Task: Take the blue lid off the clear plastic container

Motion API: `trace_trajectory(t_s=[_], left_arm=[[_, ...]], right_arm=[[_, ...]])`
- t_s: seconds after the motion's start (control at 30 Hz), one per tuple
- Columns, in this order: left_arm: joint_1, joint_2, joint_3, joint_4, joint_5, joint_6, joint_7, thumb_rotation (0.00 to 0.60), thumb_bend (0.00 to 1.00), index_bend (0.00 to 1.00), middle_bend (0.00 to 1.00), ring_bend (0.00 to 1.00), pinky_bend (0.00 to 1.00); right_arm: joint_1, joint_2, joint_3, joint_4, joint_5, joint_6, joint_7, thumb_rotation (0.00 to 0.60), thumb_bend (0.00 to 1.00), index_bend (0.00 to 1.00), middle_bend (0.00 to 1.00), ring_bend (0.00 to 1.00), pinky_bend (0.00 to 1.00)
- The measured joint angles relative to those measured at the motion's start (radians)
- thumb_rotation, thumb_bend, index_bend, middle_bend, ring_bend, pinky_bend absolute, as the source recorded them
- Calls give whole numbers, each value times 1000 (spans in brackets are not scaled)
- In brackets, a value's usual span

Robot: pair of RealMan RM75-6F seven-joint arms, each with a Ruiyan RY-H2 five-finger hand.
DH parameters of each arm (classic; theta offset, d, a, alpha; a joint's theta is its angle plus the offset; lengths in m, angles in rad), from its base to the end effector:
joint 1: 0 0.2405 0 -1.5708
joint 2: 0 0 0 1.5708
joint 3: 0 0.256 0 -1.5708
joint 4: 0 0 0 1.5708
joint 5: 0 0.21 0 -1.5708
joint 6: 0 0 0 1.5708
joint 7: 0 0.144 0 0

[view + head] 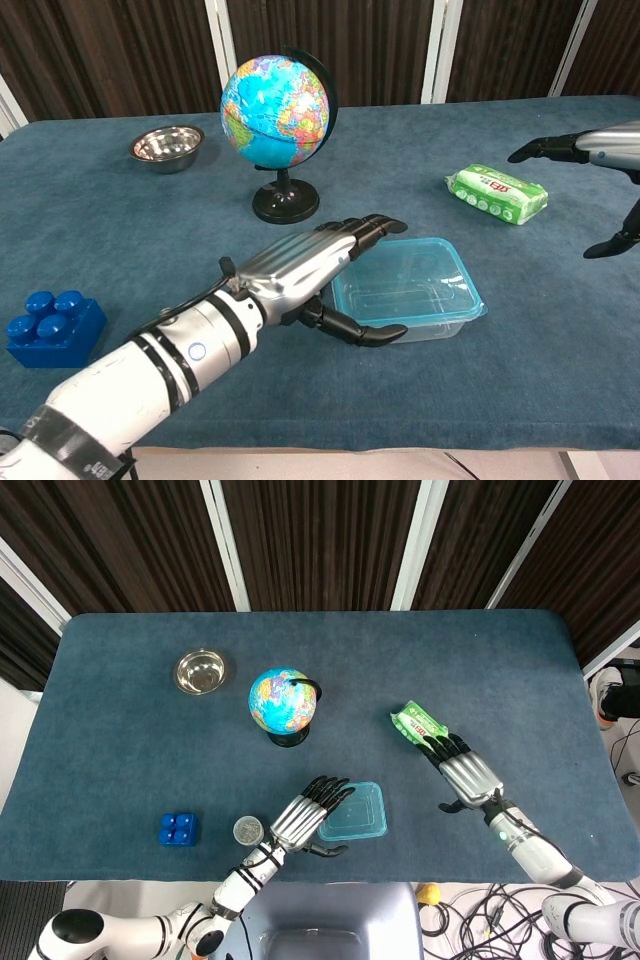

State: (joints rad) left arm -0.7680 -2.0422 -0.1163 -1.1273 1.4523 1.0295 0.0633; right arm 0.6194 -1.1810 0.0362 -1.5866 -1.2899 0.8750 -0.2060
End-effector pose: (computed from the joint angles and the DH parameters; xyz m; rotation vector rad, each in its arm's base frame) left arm -0.0693 0.2765 -0.1461 -2.0551 -1.0365 -1.2908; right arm -0.2367 -0.3126 0.0713 1.9633 -0.8863 0.6412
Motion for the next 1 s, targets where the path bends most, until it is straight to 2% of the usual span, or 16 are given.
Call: trace_trajectory(t_s=[0.3,0.37,0.43,0.53,0.6,0.67,0.8,1.0], left_arm=[[-8,-99,-13,133,1,5,-27,424,212,0,0,0,98],[-9,-113,-16,149,0,4,-31,463,213,0,0,0,108],[-9,-125,-19,162,0,6,-36,533,214,0,0,0,120],[-9,-143,-27,188,-3,11,-48,594,225,5,0,0,142],[-8,-153,-30,205,-5,11,-59,600,233,46,0,0,161],[-7,-162,-30,222,-4,14,-72,600,242,129,14,0,184],[-5,-173,-24,239,10,25,-99,600,257,246,108,5,200],[-4,-176,-17,228,25,36,-100,600,287,327,223,51,212]], right_arm=[[4,2,8,14,8,-18,29,600,62,0,0,0,0],[5,3,10,15,8,-19,32,600,62,0,0,0,0],[5,4,11,13,6,-20,36,600,62,0,0,0,0],[5,4,10,12,2,-21,40,600,63,0,0,0,0],[5,3,9,11,-2,-22,39,600,62,0,0,0,0],[6,-1,8,11,-6,-22,38,600,62,0,0,0,0],[6,-15,4,6,-24,-14,30,600,63,0,0,0,0],[1,-43,-8,-11,-81,21,7,600,64,0,0,0,0]])
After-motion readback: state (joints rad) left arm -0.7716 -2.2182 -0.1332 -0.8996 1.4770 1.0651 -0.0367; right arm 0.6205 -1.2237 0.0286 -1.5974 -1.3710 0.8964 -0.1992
